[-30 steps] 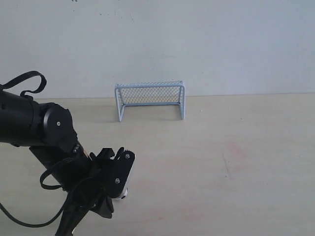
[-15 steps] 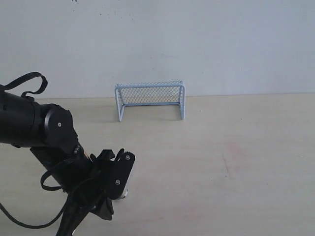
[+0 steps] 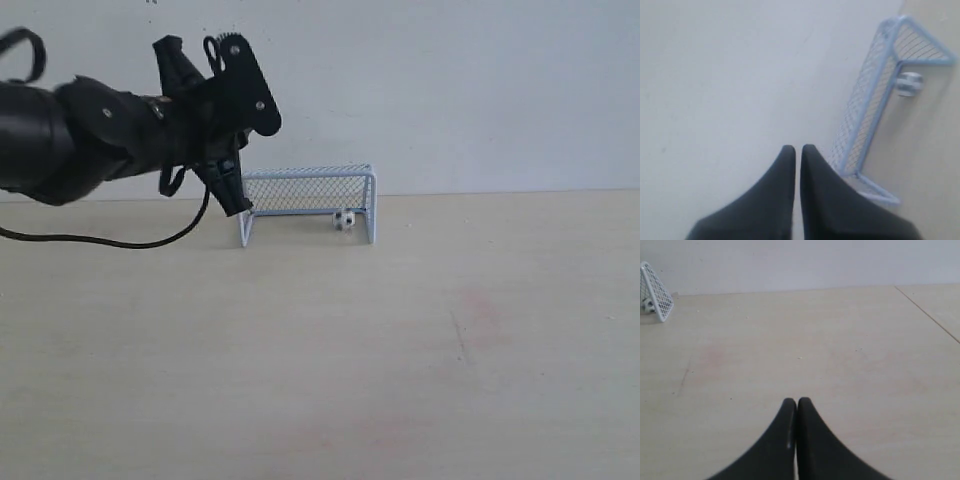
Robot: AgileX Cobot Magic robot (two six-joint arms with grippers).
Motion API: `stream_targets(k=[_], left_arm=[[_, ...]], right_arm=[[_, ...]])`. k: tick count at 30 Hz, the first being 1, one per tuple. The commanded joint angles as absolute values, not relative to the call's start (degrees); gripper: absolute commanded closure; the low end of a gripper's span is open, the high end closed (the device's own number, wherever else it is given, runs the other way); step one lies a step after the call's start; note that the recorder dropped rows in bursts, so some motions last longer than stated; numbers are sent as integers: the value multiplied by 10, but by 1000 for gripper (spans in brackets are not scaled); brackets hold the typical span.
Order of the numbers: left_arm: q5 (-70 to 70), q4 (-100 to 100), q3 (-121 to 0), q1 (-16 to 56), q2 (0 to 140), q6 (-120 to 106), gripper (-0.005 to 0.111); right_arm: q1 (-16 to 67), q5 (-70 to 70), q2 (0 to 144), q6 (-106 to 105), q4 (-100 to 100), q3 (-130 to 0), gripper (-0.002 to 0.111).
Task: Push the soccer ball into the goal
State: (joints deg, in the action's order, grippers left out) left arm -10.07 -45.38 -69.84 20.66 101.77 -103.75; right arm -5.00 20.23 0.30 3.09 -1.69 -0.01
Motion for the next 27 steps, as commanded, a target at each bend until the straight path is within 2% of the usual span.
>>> stream_targets(k=[1, 11, 17, 27], left_arm=[[-42, -513, -671, 212, 949, -1058, 102], [-39, -543, -499, 185, 807, -1058, 102], [42, -597, -410, 185, 691, -1022, 102], [176, -598, -385, 185, 435, -784, 102]], right_arm=[[-51, 198, 0, 29, -21, 0, 109], [-51, 198, 0, 29, -21, 0, 109], [-51, 197, 0, 29, -21, 0, 109], [-51, 197, 0, 29, -21, 0, 109]])
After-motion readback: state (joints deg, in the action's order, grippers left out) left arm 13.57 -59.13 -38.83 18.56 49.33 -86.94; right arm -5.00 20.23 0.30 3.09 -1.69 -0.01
